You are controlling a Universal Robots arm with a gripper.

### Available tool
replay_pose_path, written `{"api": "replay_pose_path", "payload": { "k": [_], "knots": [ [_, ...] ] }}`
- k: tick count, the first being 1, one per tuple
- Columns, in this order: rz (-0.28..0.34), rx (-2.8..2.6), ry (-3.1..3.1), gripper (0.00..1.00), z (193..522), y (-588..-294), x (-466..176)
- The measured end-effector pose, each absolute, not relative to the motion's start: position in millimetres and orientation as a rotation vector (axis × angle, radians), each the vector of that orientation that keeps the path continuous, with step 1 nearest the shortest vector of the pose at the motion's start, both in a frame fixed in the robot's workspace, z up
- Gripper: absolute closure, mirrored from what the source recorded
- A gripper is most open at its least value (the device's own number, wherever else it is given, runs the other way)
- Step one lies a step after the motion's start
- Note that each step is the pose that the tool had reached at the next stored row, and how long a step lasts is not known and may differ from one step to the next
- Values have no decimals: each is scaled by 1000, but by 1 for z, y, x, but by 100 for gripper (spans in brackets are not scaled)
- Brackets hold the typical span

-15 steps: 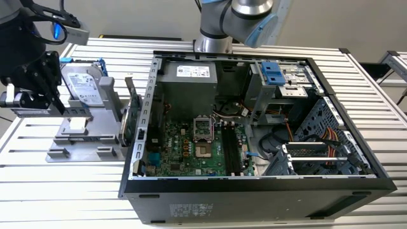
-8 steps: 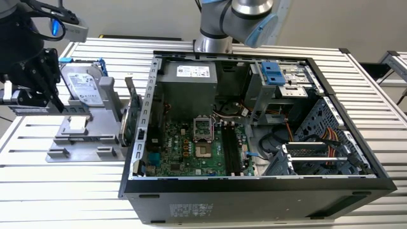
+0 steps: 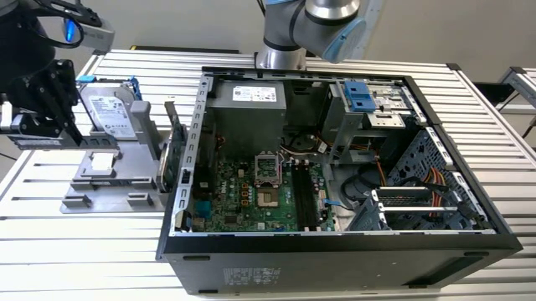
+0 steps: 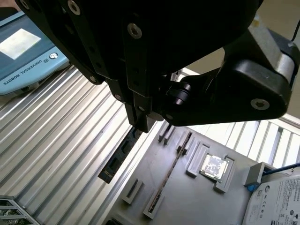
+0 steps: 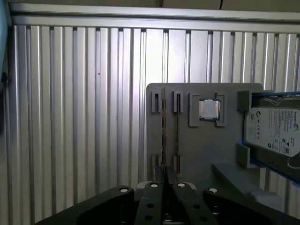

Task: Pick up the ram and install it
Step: 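Pick up the ram and move it above insertion slot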

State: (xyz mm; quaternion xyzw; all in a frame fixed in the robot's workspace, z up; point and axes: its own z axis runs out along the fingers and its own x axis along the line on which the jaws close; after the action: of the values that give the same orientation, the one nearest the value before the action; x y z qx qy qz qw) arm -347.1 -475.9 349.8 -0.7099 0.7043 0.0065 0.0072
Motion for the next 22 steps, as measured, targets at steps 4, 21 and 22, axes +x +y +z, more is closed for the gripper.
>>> {"api": "replay_pose_path", "payload": {
  "k": [4,21,22],
  "knots": [
    [20,-2220,2202,100,353,-476,-347],
    [20,-2220,2202,100,367,-476,-347],
    [20,-2220,2202,100,368,-476,-347]
  ]
}}
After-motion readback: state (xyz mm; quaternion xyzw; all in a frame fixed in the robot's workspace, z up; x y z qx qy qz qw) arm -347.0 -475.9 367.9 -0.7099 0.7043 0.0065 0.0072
